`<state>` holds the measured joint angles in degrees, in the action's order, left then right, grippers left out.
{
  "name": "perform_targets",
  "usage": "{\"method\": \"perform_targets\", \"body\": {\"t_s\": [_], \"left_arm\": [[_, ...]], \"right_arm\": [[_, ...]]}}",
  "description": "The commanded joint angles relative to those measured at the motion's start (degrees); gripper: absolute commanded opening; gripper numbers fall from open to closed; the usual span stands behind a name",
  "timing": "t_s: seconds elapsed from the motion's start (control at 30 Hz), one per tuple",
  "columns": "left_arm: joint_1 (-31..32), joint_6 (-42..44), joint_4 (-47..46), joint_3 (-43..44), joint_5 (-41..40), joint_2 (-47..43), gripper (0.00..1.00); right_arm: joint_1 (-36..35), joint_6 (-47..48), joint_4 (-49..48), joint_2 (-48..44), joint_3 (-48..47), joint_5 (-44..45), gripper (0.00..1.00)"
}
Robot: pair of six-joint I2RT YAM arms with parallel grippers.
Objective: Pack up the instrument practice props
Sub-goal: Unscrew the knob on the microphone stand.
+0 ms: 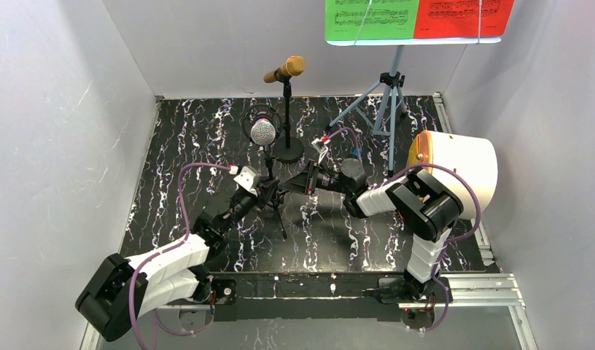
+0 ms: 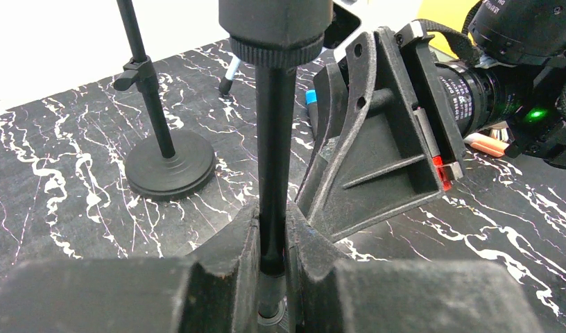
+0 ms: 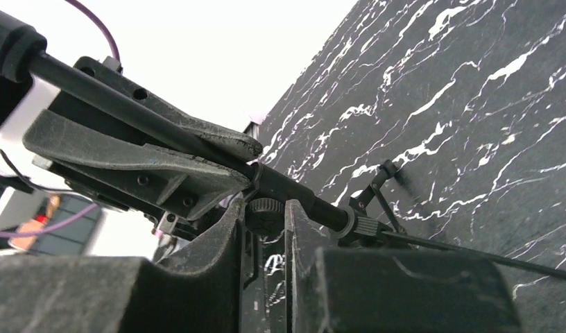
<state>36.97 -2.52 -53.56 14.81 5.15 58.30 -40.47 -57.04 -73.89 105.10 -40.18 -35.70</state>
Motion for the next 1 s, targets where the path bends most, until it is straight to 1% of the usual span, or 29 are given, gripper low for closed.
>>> {"method": "perform_targets", "body": {"t_s": [0.0,0.07,0.13,0.3,0.43,0.47,0.5,0.67,0.77,0.83,0.97], "left_arm": [[0.6,-0.7,3.5,0.3,1.2,0.2,0.0],[0.6,-0.7,3.5,0.3,1.3,0.2,0.0],[0.6,-0.7,3.5,0.3,1.2,0.2,0.0],[0.6,-0.8,3.5,0.4,1.3,0.4,0.0],[0.6,-0.8,3.6,0.5,1.4,0.8,0.0],[0.6,-0.8,3.5,0.5,1.3,0.7,0.0],[0.6,-0.8,3.5,0.5,1.1,0.7,0.0],[0.6,-0.9,3.6,0.6,1.1,1.0,0.0],[0.6,-0.9,3.6,0.6,1.0,0.9,0.0],[0.6,-0.9,3.6,0.6,0.9,0.9,0.0],[0.6,-1.0,3.6,0.6,0.7,1.0,0.0]], "right_arm": [[-0.3,8.9,0.0,-1.8,-2.4,-4.0,0.01],[-0.4,15.7,4.0,-3.7,-2.3,-3.9,0.01],[-0.9,24.7,9.8,-6.1,-2.2,-2.7,0.01],[-5.0,52.3,24.8,-10.7,-1.7,4.3,0.01],[-9.0,73.2,31.5,-13.5,-0.6,9.5,0.01],[-10.3,80.2,33.1,-14.5,-0.3,11.5,0.01],[-11.4,84.9,34.2,-15.0,0.0,13.9,0.01],[-16.9,104.9,36.4,-15.1,2.0,26.4,0.01],[-20.5,114.6,35.8,-13.8,2.8,34.6,0.01],[-22.6,121.2,32.3,-12.6,4.3,41.3,0.01],[-25.6,133.7,20.5,-8.9,7.7,49.5,0.01]]}}
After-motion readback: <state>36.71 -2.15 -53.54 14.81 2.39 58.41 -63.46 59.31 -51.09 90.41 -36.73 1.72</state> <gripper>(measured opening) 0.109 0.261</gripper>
